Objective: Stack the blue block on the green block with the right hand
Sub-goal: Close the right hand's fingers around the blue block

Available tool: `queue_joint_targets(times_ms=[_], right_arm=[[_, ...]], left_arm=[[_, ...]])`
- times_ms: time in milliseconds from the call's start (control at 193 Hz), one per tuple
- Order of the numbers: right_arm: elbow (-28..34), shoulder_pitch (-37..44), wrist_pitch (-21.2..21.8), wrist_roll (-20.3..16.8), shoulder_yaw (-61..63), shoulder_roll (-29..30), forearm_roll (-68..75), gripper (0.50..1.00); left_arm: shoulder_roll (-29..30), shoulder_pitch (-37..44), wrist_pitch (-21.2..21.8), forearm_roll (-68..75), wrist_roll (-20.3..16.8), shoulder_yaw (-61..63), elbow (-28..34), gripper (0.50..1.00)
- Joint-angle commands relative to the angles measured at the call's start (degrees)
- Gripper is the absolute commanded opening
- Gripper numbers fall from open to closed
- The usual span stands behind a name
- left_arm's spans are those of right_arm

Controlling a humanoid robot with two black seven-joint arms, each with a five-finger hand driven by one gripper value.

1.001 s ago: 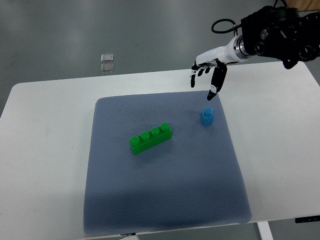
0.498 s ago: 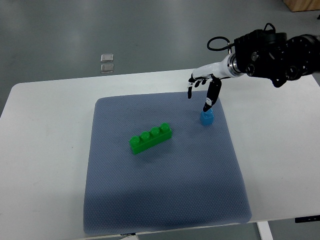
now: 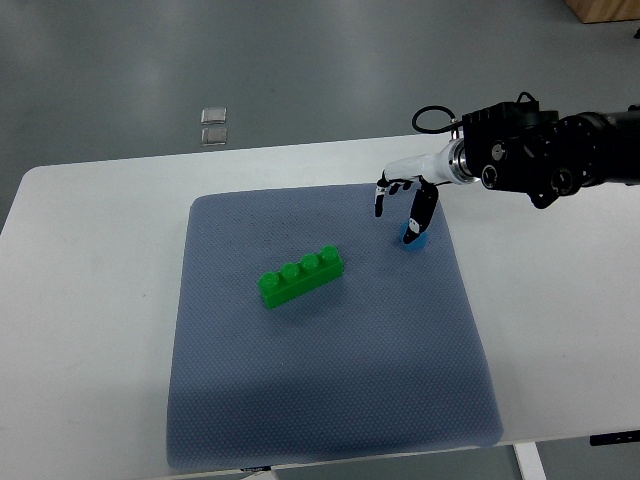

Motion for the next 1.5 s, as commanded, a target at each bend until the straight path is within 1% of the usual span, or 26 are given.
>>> queue_joint_targets(times_ms=[0, 26, 62, 145, 182, 254, 353, 425, 451, 498, 503, 763, 768, 809, 897, 975, 1037, 1043, 1053, 1141, 1177, 1240, 1286, 1494], right_arm=[[-0.14, -0.45, -0.88, -0.72, -0.06, 0.16, -0.02, 0.899], [-0.14, -0.45, -1.06, -0.81, -0.15, 0.16, -0.02, 0.895], [-0.14, -0.54, -1.24, -0.81, -0.41, 0.16, -0.02, 0.875], [-0.14, -0.72, -1.24, -0.89, -0.94, 0.16, -0.02, 0.862], [-0.14, -0.81, -1.24, -0.98, -1.03, 0.16, -0.11, 0.840], [-0.14, -0.89, -1.24, -1.16, -1.03, 0.16, -0.11, 0.838], [-0.14, -1.25, -1.32, -1.42, -1.29, 0.16, -0.11, 0.799], [-0.14, -1.25, -1.32, -1.51, -1.38, 0.07, -0.02, 0.793], [-0.14, -1.33, -1.32, -1.60, -1.38, 0.07, -0.02, 0.783], [-0.14, -1.33, -1.32, -1.60, -1.38, 0.07, -0.02, 0.782], [-0.14, -1.51, -1.32, -1.60, -1.38, 0.16, -0.02, 0.772], [-0.14, -2.39, -2.47, -1.69, -1.47, 0.51, -0.20, 0.756], [-0.14, -2.47, -2.55, -1.86, -2.16, 0.69, -0.20, 0.742], [-0.14, -2.65, -2.73, -1.95, -2.79, 0.69, -0.20, 0.731], [-0.22, -2.83, -3.52, -1.95, -3.05, 0.69, -0.20, 0.725], [-0.22, -2.83, -3.52, -1.95, -3.05, 0.69, -0.20, 0.711], [-0.22, -2.83, -3.52, -1.95, -3.05, 0.69, -0.20, 0.711], [-0.22, -2.83, -3.61, -1.95, -3.05, 0.69, -0.55, 0.697], [-0.22, -2.83, -3.61, -1.95, -3.05, 0.69, -0.55, 0.695], [-0.22, -2.83, -3.61, -1.95, -3.14, 0.78, -0.73, 0.690], [-0.22, -2.83, -3.70, -1.95, -3.31, 0.78, -0.90, 0.678], [-0.22, -2.83, -3.70, -1.95, -3.40, 0.78, -0.90, 0.678], [-0.22, -2.91, -3.70, -1.86, -3.49, 0.78, -0.99, 0.662], [-0.31, -3.00, -3.78, -1.77, -3.49, 0.78, -0.99, 0.654]], left_arm=[[0.00, 0.01, 0.00, 0.00, 0.00, 0.00, 0.00, 1.000], [0.00, 0.01, 0.00, 0.00, 0.00, 0.00, 0.00, 1.000], [0.00, -0.08, 0.00, 0.00, 0.00, 0.00, 0.00, 1.000], [0.00, 0.01, 0.00, 0.00, 0.00, 0.00, 0.00, 1.000], [0.00, 0.01, 0.00, 0.00, 0.00, 0.00, 0.00, 1.000], [0.00, 0.01, 0.00, 0.00, 0.00, 0.00, 0.00, 1.000], [0.00, 0.00, 0.00, 0.00, 0.00, 0.00, 0.00, 1.000], [0.00, 0.01, 0.00, 0.00, 0.00, 0.00, 0.00, 1.000], [0.00, 0.01, 0.00, 0.00, 0.00, 0.00, 0.00, 1.000], [0.00, 0.01, 0.00, 0.00, 0.00, 0.00, 0.00, 1.000], [0.00, -0.08, 0.00, 0.00, 0.00, 0.00, 0.00, 1.000], [0.00, 0.01, 0.00, 0.00, 0.00, -0.09, 0.00, 1.000], [0.00, -0.08, 0.00, 0.00, 0.00, 0.00, 0.00, 1.000], [0.00, -0.08, 0.00, 0.00, 0.09, 0.00, 0.00, 1.000], [0.00, 0.01, 0.00, 0.00, 0.00, 0.00, 0.00, 1.000], [0.00, 0.01, 0.00, 0.00, 0.00, 0.00, 0.00, 1.000], [0.00, 0.01, 0.00, 0.00, 0.00, 0.00, 0.00, 1.000], [0.00, 0.01, 0.00, 0.00, 0.00, 0.00, 0.00, 1.000], [0.00, 0.01, 0.00, 0.00, 0.00, -0.08, 0.00, 1.000], [0.00, 0.01, 0.00, 0.00, 0.00, 0.00, 0.00, 1.000], [0.00, 0.01, 0.00, 0.00, 0.00, 0.00, 0.00, 1.000], [0.00, -0.08, 0.00, 0.00, 0.00, 0.00, 0.00, 1.000], [0.00, 0.01, 0.00, 0.00, 0.00, 0.00, 0.00, 1.000], [0.00, 0.01, 0.00, 0.00, 0.00, 0.00, 0.00, 1.000]])
